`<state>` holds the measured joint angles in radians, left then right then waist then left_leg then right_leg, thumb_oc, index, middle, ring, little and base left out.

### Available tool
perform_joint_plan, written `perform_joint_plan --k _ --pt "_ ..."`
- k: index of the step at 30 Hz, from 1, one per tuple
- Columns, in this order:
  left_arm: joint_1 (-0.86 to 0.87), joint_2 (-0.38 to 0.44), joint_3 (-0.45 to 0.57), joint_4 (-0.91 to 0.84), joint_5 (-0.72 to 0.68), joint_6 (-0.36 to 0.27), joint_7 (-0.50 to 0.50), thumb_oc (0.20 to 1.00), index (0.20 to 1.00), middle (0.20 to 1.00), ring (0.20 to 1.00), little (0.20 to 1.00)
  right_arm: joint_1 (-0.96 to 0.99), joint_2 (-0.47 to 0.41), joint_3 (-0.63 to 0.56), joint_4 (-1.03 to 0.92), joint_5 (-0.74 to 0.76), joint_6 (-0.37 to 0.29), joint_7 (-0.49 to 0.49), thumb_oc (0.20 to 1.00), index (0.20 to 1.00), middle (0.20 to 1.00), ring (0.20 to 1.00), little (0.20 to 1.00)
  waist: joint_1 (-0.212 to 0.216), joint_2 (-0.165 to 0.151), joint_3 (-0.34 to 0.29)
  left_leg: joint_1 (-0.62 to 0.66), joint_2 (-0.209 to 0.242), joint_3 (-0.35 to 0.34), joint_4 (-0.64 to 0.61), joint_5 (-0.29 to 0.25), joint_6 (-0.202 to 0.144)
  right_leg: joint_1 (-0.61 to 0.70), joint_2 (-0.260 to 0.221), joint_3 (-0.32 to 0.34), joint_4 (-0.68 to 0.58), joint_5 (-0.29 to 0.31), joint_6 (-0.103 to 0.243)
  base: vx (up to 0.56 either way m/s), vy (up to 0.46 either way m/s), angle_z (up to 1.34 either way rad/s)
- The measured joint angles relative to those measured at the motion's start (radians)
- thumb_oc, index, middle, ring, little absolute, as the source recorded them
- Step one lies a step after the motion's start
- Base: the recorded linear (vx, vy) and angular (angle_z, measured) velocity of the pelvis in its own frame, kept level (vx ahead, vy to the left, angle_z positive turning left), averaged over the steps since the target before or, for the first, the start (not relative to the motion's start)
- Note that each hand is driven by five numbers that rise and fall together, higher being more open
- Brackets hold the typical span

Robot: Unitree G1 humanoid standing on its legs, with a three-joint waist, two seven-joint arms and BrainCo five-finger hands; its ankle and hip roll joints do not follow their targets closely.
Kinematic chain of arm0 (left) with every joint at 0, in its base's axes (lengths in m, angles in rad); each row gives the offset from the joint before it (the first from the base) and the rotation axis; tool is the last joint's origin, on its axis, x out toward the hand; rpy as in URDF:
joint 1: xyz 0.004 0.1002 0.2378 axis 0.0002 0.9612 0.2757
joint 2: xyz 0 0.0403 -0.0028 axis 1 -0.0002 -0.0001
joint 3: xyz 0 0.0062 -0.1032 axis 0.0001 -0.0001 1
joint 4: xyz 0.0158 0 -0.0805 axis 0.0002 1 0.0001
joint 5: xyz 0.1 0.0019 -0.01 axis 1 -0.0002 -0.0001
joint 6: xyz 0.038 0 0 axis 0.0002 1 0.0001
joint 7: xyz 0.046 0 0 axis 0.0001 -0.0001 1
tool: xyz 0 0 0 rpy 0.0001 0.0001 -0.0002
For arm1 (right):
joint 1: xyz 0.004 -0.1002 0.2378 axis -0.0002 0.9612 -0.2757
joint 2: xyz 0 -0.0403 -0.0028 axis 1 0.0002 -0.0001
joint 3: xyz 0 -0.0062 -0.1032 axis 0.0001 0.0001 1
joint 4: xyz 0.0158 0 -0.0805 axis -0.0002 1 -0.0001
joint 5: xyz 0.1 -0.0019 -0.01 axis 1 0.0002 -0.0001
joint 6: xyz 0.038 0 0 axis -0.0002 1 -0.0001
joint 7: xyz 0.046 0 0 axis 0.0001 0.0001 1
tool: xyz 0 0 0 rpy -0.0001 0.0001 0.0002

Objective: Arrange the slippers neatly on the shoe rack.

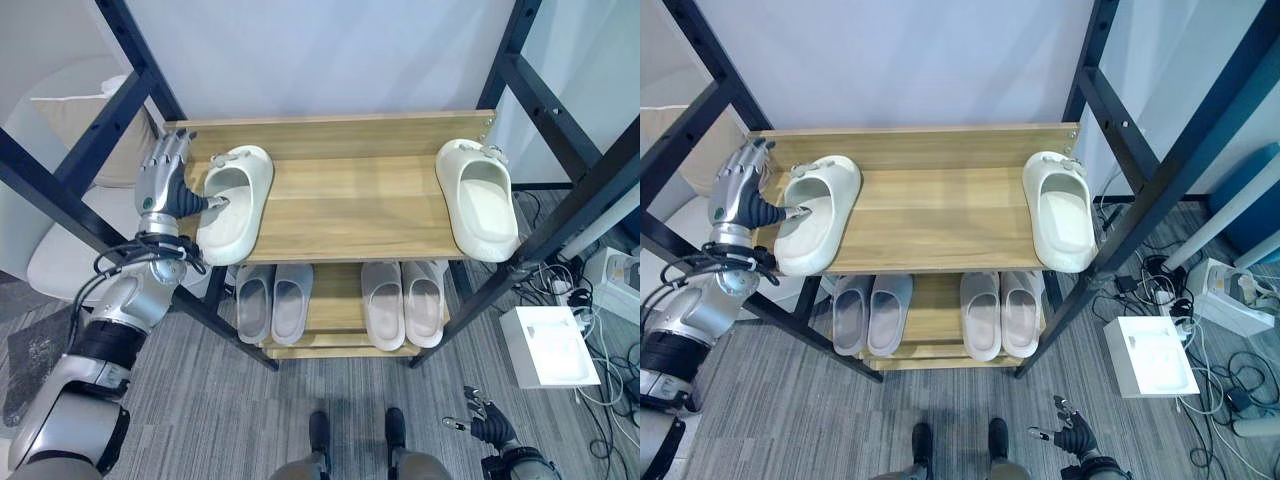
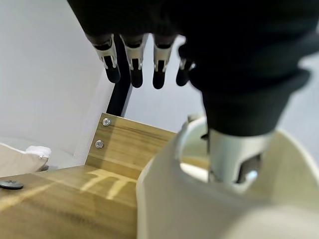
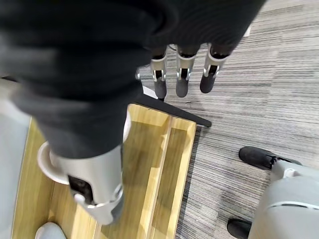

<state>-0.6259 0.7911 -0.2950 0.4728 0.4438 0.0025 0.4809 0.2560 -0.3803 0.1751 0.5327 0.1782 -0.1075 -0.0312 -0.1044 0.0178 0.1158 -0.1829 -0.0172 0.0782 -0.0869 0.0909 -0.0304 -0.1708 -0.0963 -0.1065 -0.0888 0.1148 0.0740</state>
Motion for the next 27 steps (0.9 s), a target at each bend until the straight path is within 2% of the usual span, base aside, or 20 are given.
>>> perform_joint_plan --k 3,4,6,7,8,9,10,11,12,13,14,15,16,17,19,24,25,27 --pt "-0.07 0.012 -0.026 0.03 0.0 0.012 -0.001 1.0 1.0 1.0 1.0 1.0 0.004 -0.001 -0.002 -0.031 0.001 -0.001 0.0 1.0 1.0 1.0 1.0 1.0 -0.002 -0.01 0.018 -0.032 -0.002 0.016 0.0 -0.006 -0.009 -0.035 -0.005 0.011 0.0 -0.005 0.008 -0.03 -0.003 -0.02" --pt "-0.132 0.019 -0.052 0.065 -0.002 0.014 -0.001 1.0 1.0 1.0 1.0 1.0 0.003 0.0 -0.003 -0.05 0.013 -0.002 -0.001 1.0 1.0 1.0 1.0 1.0 -0.014 -0.025 0.032 -0.071 -0.019 0.02 0.056 -0.025 -0.018 -0.058 -0.024 0.033 0.0 -0.003 0.008 -0.03 -0.002 0.07" --pt "-0.168 0.029 -0.072 0.085 -0.001 0.018 -0.003 1.0 1.0 1.0 1.0 1.0 -0.004 -0.011 -0.006 -0.064 0.021 -0.002 -0.001 1.0 1.0 1.0 1.0 1.0 -0.016 -0.014 0.048 -0.076 -0.014 0.031 0.038 -0.037 -0.013 -0.07 -0.019 0.039 -0.001 -0.012 0.032 -0.01 0.002 -0.14" --pt "-0.192 0.025 -0.072 0.107 -0.013 0.024 0.003 1.0 1.0 1.0 1.0 1.0 -0.03 -0.008 -0.017 -0.065 0.023 -0.002 -0.001 1.0 1.0 1.0 1.0 1.0 0.001 0.026 0.064 -0.085 0.021 0.055 -0.001 -0.041 -0.02 -0.104 0.018 0.01 0.084 -0.012 0.052 -0.02 0.001 -0.13" --pt "-0.261 0.039 -0.114 0.134 -0.022 0.024 0.006 1.0 1.0 1.0 1.0 1.0 -0.026 0.029 -0.023 -0.063 0.033 -0.001 0.0 1.0 1.0 1.0 1.0 1.0 -0.026 -0.036 0.068 -0.109 -0.017 0.055 0.036 -0.107 -0.114 -0.143 -0.031 0.017 0.135 -0.078 0.006 -0.02 0.0 0.22" --pt "-0.313 0.06 -0.135 0.141 -0.032 0.03 0.001 1.0 1.0 1.0 1.0 1.0 -0.03 0.057 -0.028 -0.078 0.04 -0.005 0.0 1.0 1.0 1.0 1.0 1.0 -0.045 -0.109 0.073 -0.168 -0.059 0.066 0.176 -0.108 -0.049 -0.155 -0.088 0.032 0.111 -0.024 -0.007 -0.01 -0.002 0.36" --pt "-0.329 0.064 -0.136 0.147 -0.033 0.037 0.002 1.0 1.0 1.0 1.0 1.0 -0.041 0.061 -0.031 -0.08 0.04 -0.009 -0.001 1.0 1.0 1.0 1.0 1.0 -0.053 -0.118 0.077 -0.206 -0.052 0.058 0.335 -0.136 -0.019 -0.171 -0.095 0.044 0.103 -0.021 -0.001 0.0 -0.009 -0.29" --pt "-0.328 0.064 -0.116 0.167 -0.037 0.044 0.01 1.0 1.0 1.0 1.0 1.0 -0.044 0.025 -0.026 -0.082 0.041 -0.024 -0.001 1.0 1.0 1.0 1.0 1.0 -0.038 -0.061 0.071 -0.149 0.014 0.041 0.42 -0.224 0.009 -0.175 -0.047 0.052 0.077 -0.029 0.062 0.0 -0.009 -0.8" --pt "-0.339 0.059 -0.101 0.184 -0.036 0.042 0.003 1.0 1.0 1.0 1.0 1.0 -0.056 0.018 -0.029 -0.062 0.043 -0.013 -0.006 1.0 1.0 1.0 1.0 1.0 -0.039 -0.038 0.085 -0.063 0.025 0.05 0.263 -0.243 0.02 -0.188 -0.051 0.058 0.101 -0.024 0.081 0.0 -0.012 -0.68" --pt "-0.339 0.039 -0.1 0.189 -0.043 0.044 0.002 1.0 1.0 1.0 1.0 1.0 -0.049 0.012 -0.029 -0.065 0.044 -0.012 -0.007 1.0 1.0 1.0 1.0 1.0 -0.037 -0.014 0.094 -0.037 0.03 0.068 0.198 -0.231 0.011 -0.184 -0.048 0.049 0.123 -0.028 0.077 0.01 -0.005 0.07" --pt "-0.34 0.011 -0.103 0.183 -0.062 0.044 0.011 1.0 1.0 1.0 1.0 1.0 -0.016 -0.002 -0.026 -0.073 0.05 -0.012 -0.002 1.0 1.0 1.0 1.0 1.0 -0.059 0.016 0.097 0.006 0.03 0.086 0.086 -0.189 -0.019 -0.178 -0.033 0.036 0.159 -0.029 0.078 0.01 -0.007 0.38" --pt "-0.342 0.014 -0.105 0.175 -0.073 0.042 0.009 1.0 1.0 1.0 1.0 1.0 -0.004 -0.003 -0.026 -0.078 0.052 -0.012 0.0 1.0 1.0 1.0 1.0 1.0 -0.062 0.016 0.095 0.017 0.025 0.099 0.052 -0.149 -0.021 -0.164 -0.031 0.031 0.154 -0.026 0.077 0.0 -0.005 0.38" --pt "-0.346 0.014 -0.104 0.171 -0.073 0.04 0.01 1.0 1.0 1.0 1.0 1.0 0.014 0.001 -0.025 -0.088 0.059 -0.014 0.0 1.0 1.0 1.0 1.0 1.0 -0.07 -0.002 0.095 0.021 0.003 0.104 0.033 -0.052 0.005 -0.124 -0.032 0.04 0.111 0.008 0.027 0.0 -0.005 -0.09" --pt "-0.33 -0.001 -0.089 0.168 -0.08 0.044 0.037 1.0 1.0 1.0 1.0 1.0 -0.006 -0.001 -0.025 -0.078 0.059 -0.013 -0.003 1.0 1.0 1.0 1.0 1.0 -0.061 0.008 0.102 0.021 0.005 0.107 0.013 -0.047 0.015 -0.118 -0.03 0.049 0.056 0.015 0.022 0.01 -0.001 -0.17" --pt "-0.338 -0.002 -0.067 0.156 -0.079 0.043 0.041 1.0 1.0 1.0 1.0 1.0 -0.016 -0.001 -0.017 -0.091 0.059 -0.015 -0.001 1.0 1.0 1.0 1.0 1.0 -0.066 0.005 0.104 0.023 0.0 0.114 0.006 -0.028 0.002 -0.092 -0.03 0.049 0.0 0.066 0.018 0.01 -0.005 -0.2" --pt "-0.319 -0.045 -0.053 0.095 -0.08 0.035 0.041 1.0 1.0 1.0 1.0 1.0 -0.02 -0.001 -0.015 -0.1 0.059 -0.016 -0.002 1.0 1.0 1.0 1.0 1.0 -0.072 0.006 0.104 0.03 0.008 0.116 0.006 -0.028 0.004 -0.087 -0.021 0.048 0.0 0.072 0.02 0.01 -0.008 -0.04" --pt "-0.306 -0.077 -0.053 0.047 -0.081 0.025 0.053 1.0 1.0 1.0 1.0 1.0 -0.02 -0.002 -0.009 -0.1 0.059 -0.016 -0.003 1.0 1.0 1.0 1.0 1.0 -0.073 0.006 0.104 0.037 0.016 0.114 0.006 -0.017 0.019 -0.079 -0.013 0.046 0.0 0.082 0.006 0.0 0.0 0.0" --pt "-0.299 -0.09 -0.051 0.036 -0.08 0.024 0.055 1.0 1.0 1.0 1.0 1.0 -0.02 -0.002 -0.005 -0.107 0.059 -0.016 -0.003 1.0 1.0 1.0 1.0 1.0 -0.075 0.007 0.104 0.046 0.02 0.113 0.006 -0.017 0.019 -0.07 -0.009 0.044 0.0 0.081 0.006 0.01 -0.004 -0.02"
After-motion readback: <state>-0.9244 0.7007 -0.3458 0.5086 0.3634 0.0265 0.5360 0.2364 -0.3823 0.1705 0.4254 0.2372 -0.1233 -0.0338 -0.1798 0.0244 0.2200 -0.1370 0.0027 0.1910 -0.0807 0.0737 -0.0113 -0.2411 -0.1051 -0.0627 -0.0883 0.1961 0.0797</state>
